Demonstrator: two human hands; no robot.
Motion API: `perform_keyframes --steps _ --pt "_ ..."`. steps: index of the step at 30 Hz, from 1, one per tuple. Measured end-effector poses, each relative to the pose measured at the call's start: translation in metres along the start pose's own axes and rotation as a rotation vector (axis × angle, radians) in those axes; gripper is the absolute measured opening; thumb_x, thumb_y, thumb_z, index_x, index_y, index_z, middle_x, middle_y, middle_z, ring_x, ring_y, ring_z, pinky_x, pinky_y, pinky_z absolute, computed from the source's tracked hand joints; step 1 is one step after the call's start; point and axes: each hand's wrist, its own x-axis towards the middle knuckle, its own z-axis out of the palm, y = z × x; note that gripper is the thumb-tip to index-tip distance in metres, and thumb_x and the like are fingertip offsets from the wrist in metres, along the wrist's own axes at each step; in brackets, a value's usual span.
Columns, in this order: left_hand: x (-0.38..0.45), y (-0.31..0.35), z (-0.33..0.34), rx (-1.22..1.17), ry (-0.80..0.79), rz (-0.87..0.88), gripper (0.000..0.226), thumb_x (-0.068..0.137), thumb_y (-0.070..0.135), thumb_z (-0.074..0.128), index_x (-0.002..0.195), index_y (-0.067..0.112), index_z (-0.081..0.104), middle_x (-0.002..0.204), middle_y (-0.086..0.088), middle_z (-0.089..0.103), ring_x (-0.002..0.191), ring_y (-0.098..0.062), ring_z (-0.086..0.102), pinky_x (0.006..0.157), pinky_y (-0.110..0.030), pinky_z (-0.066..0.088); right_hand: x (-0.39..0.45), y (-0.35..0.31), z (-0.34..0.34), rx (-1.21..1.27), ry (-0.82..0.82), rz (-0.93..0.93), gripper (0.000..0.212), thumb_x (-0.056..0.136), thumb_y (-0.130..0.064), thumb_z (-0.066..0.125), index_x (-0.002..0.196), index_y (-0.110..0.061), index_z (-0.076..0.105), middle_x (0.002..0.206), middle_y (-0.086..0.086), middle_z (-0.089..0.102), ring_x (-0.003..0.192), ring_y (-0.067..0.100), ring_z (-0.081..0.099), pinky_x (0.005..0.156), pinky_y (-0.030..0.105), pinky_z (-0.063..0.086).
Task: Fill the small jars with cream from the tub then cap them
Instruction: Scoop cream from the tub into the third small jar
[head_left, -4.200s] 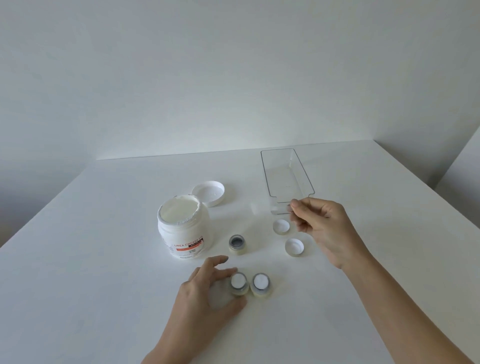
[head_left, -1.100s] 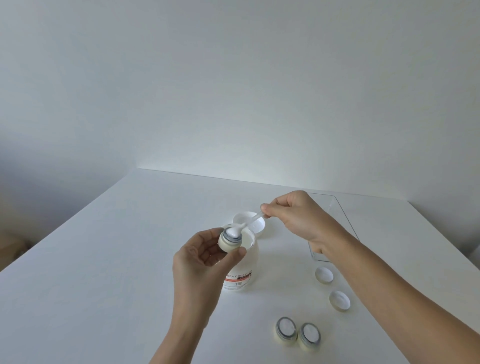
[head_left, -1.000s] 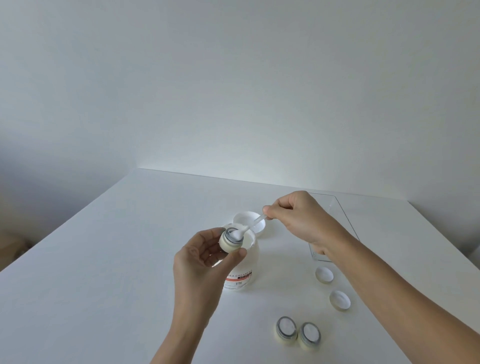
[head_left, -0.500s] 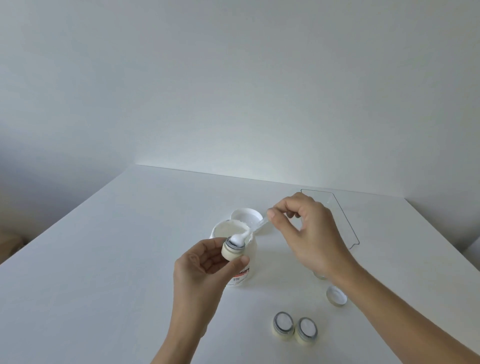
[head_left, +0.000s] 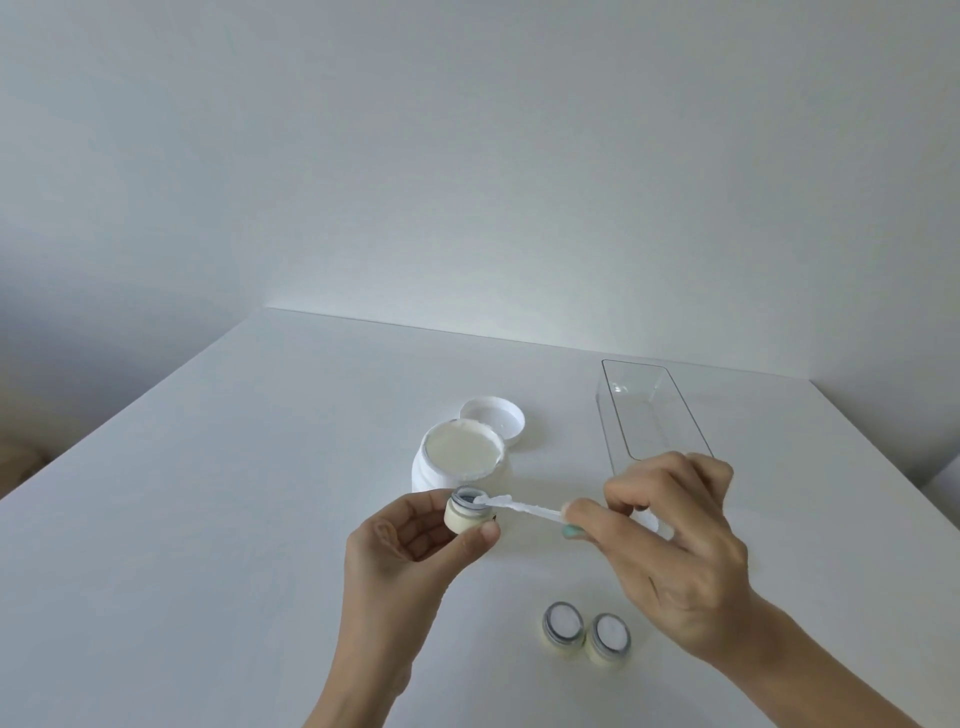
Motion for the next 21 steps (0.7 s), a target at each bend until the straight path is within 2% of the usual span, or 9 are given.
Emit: perform_keyframes --steps 3,6,10,13,16,19,21 --pt "-0.002 -0.004 -0.003 -0.005 0.015 0.0 0.033 0.056 0.012 0.088 0.087 0.013 0.078 0.087 -0.01 0.08 0.083 -0.021 0.077 0.067 -0.015 0.056 0.004 0.003 0.002 0.042 0.061 0.121 0.007 0.089 -0.018 0.065 0.091 -0.024 0.062 0.081 -0.007 0.044 0.07 0.013 0.045 0.072 0.034 0.03" --pt "-0.007 -0.01 -0.005 -0.007 0.022 -0.012 0.036 0.057 0.006 0.087 0.091 0.008 0.075 0.088 -0.011 0.079 0.082 -0.021 0.076 0.066 -0.016 0.056 0.02 0.01 0.013 0.051 0.056 0.277 0.007 0.09 -0.023 0.063 0.084 -0.022 0.066 0.074 -0.002 0.051 0.069 0.013 0.047 0.073 0.034 0.033" --pt "-0.016 -0.02 -0.004 0.008 0.03 -0.028 0.04 0.05 0.003 0.087 0.087 0.007 0.075 0.085 -0.014 0.079 0.073 -0.018 0.075 0.062 -0.018 0.057 0.05 0.014 0.037 0.04 -0.233 0.351 0.01 0.085 -0.025 0.068 0.078 -0.02 0.073 0.076 -0.002 0.053 0.073 0.018 0.052 0.077 0.033 0.028" --pt "-0.021 -0.025 -0.004 0.044 0.008 -0.028 0.04 0.051 -0.006 0.092 0.084 0.011 0.078 0.083 -0.014 0.079 0.072 -0.019 0.075 0.063 -0.02 0.058 0.072 0.015 0.059 -0.055 -0.481 0.231 0.014 0.087 -0.024 0.065 0.076 -0.018 0.07 0.08 0.001 0.05 0.082 0.023 0.051 0.075 0.033 0.023" --pt "-0.025 -0.025 -0.004 0.045 0.001 -0.027 0.037 0.051 -0.001 0.086 0.083 0.015 0.078 0.081 -0.014 0.079 0.069 -0.019 0.075 0.062 -0.021 0.058 0.085 0.016 0.076 -0.152 -0.679 0.055 0.02 0.096 -0.025 0.05 0.085 -0.018 0.066 0.089 0.001 0.046 0.094 0.025 0.043 0.076 0.032 0.016" --pt "-0.026 -0.025 -0.005 0.064 -0.004 -0.025 0.038 0.05 0.001 0.085 0.085 0.017 0.078 0.081 -0.014 0.079 0.068 -0.018 0.075 0.063 -0.021 0.058 0.092 0.015 0.084 -0.216 -0.842 -0.007 0.023 0.098 -0.025 0.046 0.092 -0.019 0.066 0.089 0.0 0.041 0.095 0.024 0.039 0.074 0.033 0.012" --pt "-0.026 -0.025 -0.005 0.074 -0.004 -0.024 0.039 0.05 0.002 0.085 0.085 0.019 0.078 0.08 -0.013 0.079 0.068 -0.018 0.074 0.063 -0.021 0.058 0.096 0.014 0.086 -0.188 -0.917 0.056 0.024 0.096 -0.023 0.047 0.076 -0.016 0.06 0.081 -0.001 0.037 0.089 0.024 0.036 0.073 0.034 0.013"
